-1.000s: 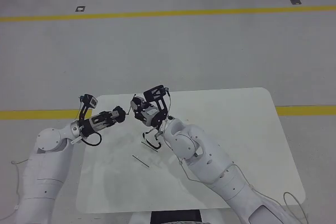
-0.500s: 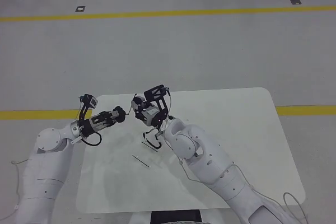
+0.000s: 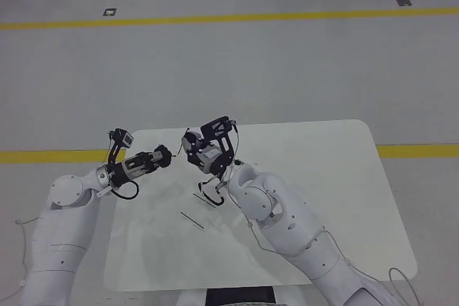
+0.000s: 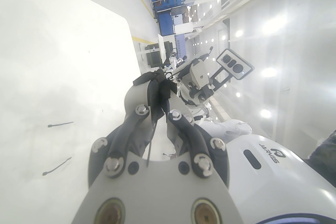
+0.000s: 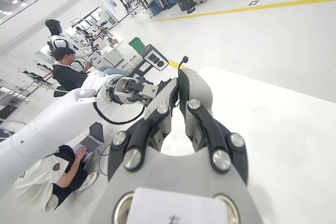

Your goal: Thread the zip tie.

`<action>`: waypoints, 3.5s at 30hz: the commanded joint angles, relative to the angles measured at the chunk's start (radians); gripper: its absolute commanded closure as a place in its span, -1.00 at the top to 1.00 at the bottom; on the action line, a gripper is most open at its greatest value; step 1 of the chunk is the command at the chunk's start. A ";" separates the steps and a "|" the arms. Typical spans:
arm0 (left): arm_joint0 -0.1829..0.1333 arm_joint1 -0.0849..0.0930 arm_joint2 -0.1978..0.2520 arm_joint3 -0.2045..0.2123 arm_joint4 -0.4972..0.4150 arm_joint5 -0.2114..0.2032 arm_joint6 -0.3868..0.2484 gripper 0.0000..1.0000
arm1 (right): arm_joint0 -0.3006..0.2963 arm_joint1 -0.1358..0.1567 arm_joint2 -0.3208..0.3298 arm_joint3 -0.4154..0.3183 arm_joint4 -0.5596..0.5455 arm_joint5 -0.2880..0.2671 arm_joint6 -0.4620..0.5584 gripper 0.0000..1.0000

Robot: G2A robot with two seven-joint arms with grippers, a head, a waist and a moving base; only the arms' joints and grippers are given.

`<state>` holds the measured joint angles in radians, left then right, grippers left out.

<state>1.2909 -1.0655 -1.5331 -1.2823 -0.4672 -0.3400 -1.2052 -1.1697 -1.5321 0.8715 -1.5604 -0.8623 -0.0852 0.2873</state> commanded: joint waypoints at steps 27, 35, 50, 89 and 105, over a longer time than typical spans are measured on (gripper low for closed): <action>0.000 0.000 0.000 0.000 0.000 0.000 0.000 -1.00 | 0.020 -0.009 -0.013 0.036 0.015 -0.003 0.009 -1.00; 0.000 0.000 0.000 0.000 0.000 0.000 0.000 -1.00 | 0.022 -0.010 -0.014 0.038 0.014 -0.002 0.014 -1.00; 0.000 0.000 0.000 0.000 0.000 0.000 0.000 -1.00 | 0.021 -0.012 -0.013 0.039 0.003 0.007 0.007 -1.00; 0.000 0.000 0.000 0.000 0.000 0.000 0.000 -1.00 | -0.004 -0.006 0.019 -0.005 0.028 -0.003 0.001 -1.00; 0.000 0.000 0.000 0.000 0.000 0.000 0.000 -1.00 | -0.004 -0.006 0.019 -0.005 0.028 -0.003 0.001 -1.00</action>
<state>1.2909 -1.0655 -1.5331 -1.2823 -0.4672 -0.3400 -1.2052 -1.1739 -1.5377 0.8900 -1.5655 -0.8338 -0.0886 0.2881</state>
